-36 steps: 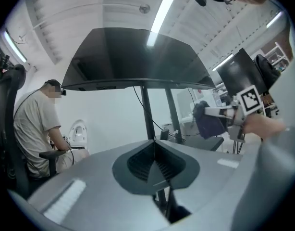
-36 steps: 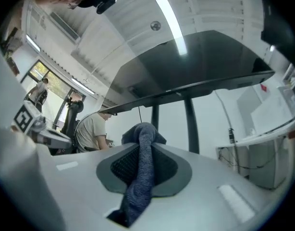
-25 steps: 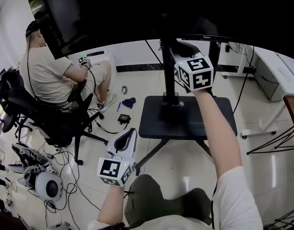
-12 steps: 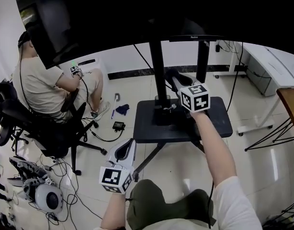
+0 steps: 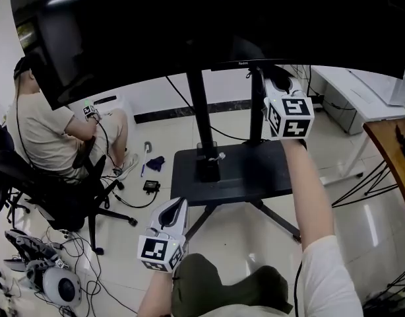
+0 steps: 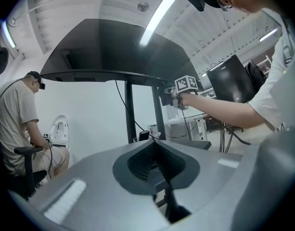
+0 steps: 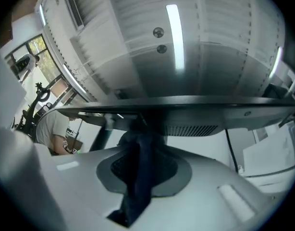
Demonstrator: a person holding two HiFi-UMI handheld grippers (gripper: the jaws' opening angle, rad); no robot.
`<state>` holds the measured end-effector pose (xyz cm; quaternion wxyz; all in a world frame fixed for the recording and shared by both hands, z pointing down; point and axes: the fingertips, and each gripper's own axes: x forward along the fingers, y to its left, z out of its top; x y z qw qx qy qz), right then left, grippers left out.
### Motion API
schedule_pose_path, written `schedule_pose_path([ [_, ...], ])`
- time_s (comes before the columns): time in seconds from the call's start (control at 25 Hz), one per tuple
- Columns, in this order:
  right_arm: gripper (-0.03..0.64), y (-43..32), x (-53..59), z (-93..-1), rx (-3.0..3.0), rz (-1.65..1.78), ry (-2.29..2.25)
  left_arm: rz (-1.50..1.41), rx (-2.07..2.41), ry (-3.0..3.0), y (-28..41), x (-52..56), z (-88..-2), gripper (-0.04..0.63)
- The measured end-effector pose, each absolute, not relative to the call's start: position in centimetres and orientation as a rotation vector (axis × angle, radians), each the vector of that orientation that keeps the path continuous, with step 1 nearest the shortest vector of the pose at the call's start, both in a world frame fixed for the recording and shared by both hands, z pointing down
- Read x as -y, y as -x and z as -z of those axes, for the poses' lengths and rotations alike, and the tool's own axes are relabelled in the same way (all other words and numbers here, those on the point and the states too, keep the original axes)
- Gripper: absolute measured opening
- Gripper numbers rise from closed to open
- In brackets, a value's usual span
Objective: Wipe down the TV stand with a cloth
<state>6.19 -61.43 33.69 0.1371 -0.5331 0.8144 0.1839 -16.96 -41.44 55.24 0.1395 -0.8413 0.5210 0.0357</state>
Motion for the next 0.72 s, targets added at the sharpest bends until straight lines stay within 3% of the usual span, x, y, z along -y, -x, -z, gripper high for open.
schedule_pose_path([
  [0.12, 0.054, -6.9, 65.6, -36.3, -2.402, -0.426, 1.637, -0.095, -1.522, 2.428, 17.7, 41.2, -55.1, 0.066],
  [0.44, 0.054, -4.2, 73.3, -62.6, -2.761, 0.063, 1.847, -0.103, -1.523, 2.424, 18.1, 40.7, -54.8, 0.066],
  [0.56, 0.054, -4.0, 73.1, -63.3, -2.799, 0.212, 1.842, -0.104, -1.531, 2.425, 18.1, 40.4, -54.8, 0.066],
  [0.72, 0.053, -3.0, 66.0, -58.7, -2.734, 0.125, 1.649, -0.125, -1.569, 2.397, 19.5, 40.0, -54.8, 0.066],
])
